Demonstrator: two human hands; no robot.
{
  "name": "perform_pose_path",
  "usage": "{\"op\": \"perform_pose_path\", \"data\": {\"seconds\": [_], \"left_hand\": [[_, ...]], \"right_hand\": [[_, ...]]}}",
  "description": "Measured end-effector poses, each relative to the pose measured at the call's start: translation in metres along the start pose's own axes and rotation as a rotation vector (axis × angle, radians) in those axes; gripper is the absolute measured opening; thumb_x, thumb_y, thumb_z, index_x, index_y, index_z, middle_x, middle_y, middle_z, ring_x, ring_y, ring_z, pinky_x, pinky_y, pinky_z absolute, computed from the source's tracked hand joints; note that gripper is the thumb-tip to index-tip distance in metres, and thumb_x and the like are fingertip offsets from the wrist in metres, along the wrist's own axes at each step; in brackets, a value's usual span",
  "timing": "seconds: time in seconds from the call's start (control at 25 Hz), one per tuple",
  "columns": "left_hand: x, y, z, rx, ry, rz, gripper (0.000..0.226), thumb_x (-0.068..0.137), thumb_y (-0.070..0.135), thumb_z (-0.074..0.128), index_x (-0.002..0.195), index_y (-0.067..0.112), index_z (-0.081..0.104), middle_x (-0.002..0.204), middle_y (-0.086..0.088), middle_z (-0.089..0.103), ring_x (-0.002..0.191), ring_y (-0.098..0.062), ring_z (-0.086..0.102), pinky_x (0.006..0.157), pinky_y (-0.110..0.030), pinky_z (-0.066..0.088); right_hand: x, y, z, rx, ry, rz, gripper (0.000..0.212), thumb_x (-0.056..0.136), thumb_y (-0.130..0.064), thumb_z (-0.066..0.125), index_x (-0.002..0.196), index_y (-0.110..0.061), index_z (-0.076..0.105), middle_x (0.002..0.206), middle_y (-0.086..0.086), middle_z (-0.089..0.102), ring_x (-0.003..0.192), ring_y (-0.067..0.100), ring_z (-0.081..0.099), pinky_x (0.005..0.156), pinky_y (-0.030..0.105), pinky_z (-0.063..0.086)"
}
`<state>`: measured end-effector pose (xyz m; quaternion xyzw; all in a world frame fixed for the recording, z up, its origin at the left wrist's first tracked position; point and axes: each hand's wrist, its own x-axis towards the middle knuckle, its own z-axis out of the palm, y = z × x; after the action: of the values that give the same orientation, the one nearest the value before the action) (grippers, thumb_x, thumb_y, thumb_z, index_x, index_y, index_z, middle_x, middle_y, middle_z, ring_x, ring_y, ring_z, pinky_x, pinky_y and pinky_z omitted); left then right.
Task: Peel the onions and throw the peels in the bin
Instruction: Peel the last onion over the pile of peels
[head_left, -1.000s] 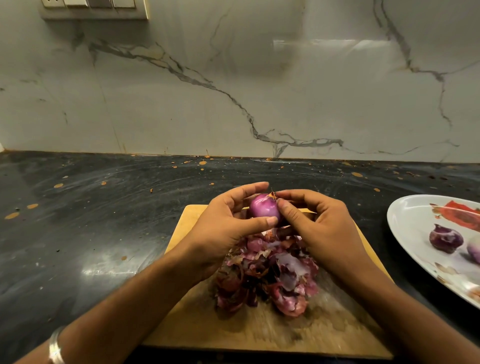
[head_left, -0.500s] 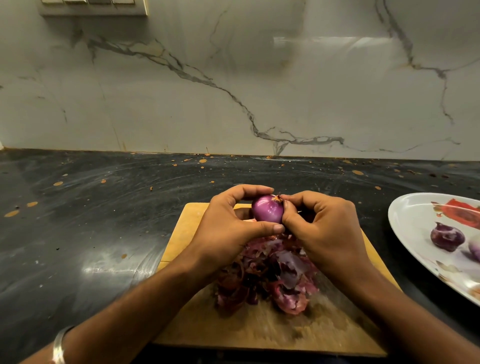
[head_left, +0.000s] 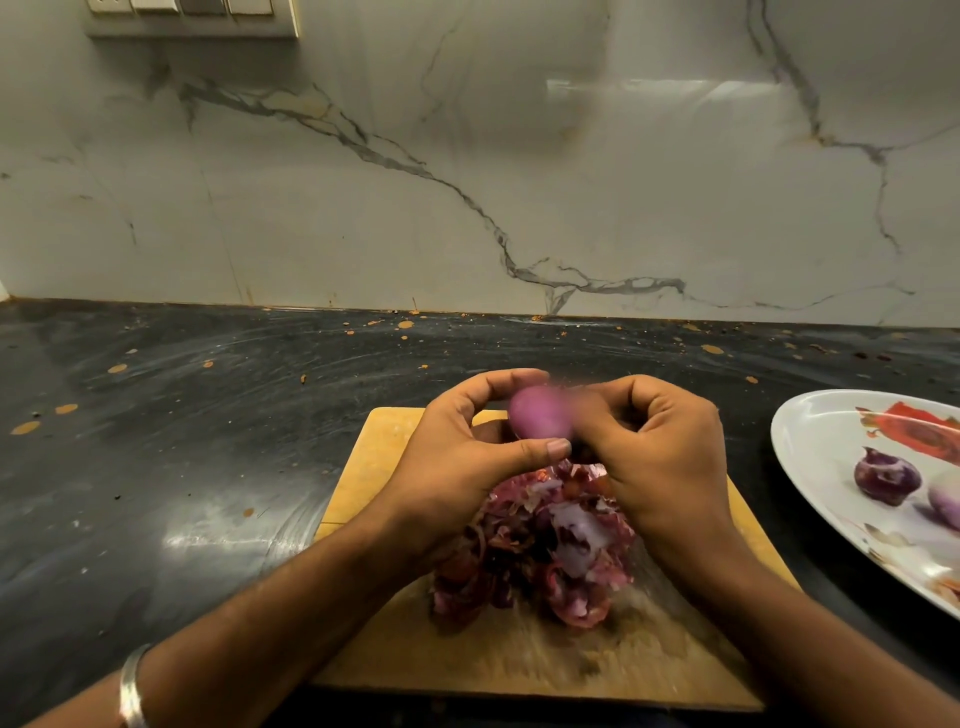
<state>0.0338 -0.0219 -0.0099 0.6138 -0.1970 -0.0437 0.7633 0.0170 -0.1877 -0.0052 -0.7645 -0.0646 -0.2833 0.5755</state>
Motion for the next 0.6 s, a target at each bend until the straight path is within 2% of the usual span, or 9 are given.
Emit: {"op": "perform_pose_path", "data": {"seconds": [0.12, 0.16, 0.28, 0.36, 0.48, 0.6], "left_hand": [[0.0, 0.0008, 0.0017, -0.051, -0.002, -0.003, 0.062, 0.061, 0.001, 0.082, 0.119, 0.016, 0.065, 0.113, -0.004, 0.074, 0.101, -0.026, 0.072, 0.08, -0.028, 0.059], [0.0006, 0.0008, 0.002, -0.08, -0.002, -0.007, 0.062, 0.061, -0.001, 0.081, 0.118, 0.015, 0.065, 0.115, -0.004, 0.073, 0.101, -0.026, 0.072, 0.079, -0.028, 0.059], [0.0036, 0.0006, 0.0013, -0.119, 0.015, -0.011, 0.062, 0.063, -0.007, 0.076, 0.12, 0.009, 0.061, 0.124, -0.008, 0.069, 0.106, -0.026, 0.069, 0.084, -0.031, 0.06], [0.0044, 0.0009, 0.0009, -0.113, 0.028, -0.036, 0.063, 0.065, -0.006, 0.075, 0.124, 0.01, 0.06, 0.124, -0.01, 0.068, 0.107, -0.025, 0.068, 0.089, -0.033, 0.058], [0.0035, 0.0006, -0.0008, -0.05, 0.041, -0.07, 0.068, 0.062, 0.001, 0.081, 0.124, 0.016, 0.059, 0.121, -0.011, 0.069, 0.104, -0.024, 0.071, 0.087, -0.036, 0.06], [0.0038, 0.0016, -0.0019, -0.051, 0.066, -0.09, 0.062, 0.064, 0.006, 0.08, 0.122, 0.016, 0.059, 0.119, -0.017, 0.067, 0.102, -0.026, 0.071, 0.083, -0.036, 0.06]], "right_hand": [[0.0032, 0.0042, -0.0007, 0.107, 0.009, 0.098, 0.008, 0.091, -0.011, 0.069, 0.09, -0.015, 0.075, 0.078, -0.002, 0.076, 0.07, 0.012, 0.074, 0.057, 0.021, 0.057], [0.0048, 0.0049, -0.001, 0.137, 0.016, 0.129, 0.009, 0.093, -0.01, 0.067, 0.091, -0.014, 0.074, 0.078, 0.001, 0.076, 0.069, 0.014, 0.074, 0.057, 0.023, 0.057], [0.0086, 0.0081, 0.0007, 0.083, -0.036, 0.104, 0.013, 0.095, -0.011, 0.063, 0.101, -0.017, 0.072, 0.09, 0.0, 0.076, 0.082, 0.015, 0.074, 0.07, 0.035, 0.062], [0.0079, 0.0075, 0.0025, 0.033, -0.108, 0.074, 0.018, 0.094, -0.014, 0.065, 0.109, -0.022, 0.071, 0.098, -0.005, 0.075, 0.09, 0.011, 0.073, 0.076, 0.035, 0.062], [0.0074, 0.0077, 0.0036, 0.052, -0.151, 0.071, 0.018, 0.092, -0.012, 0.066, 0.103, -0.025, 0.073, 0.092, -0.01, 0.076, 0.086, 0.006, 0.073, 0.073, 0.028, 0.062], [0.0094, 0.0096, 0.0028, 0.114, -0.181, 0.112, 0.017, 0.091, -0.008, 0.067, 0.101, -0.021, 0.071, 0.093, -0.001, 0.076, 0.086, 0.015, 0.073, 0.073, 0.032, 0.061]]}}
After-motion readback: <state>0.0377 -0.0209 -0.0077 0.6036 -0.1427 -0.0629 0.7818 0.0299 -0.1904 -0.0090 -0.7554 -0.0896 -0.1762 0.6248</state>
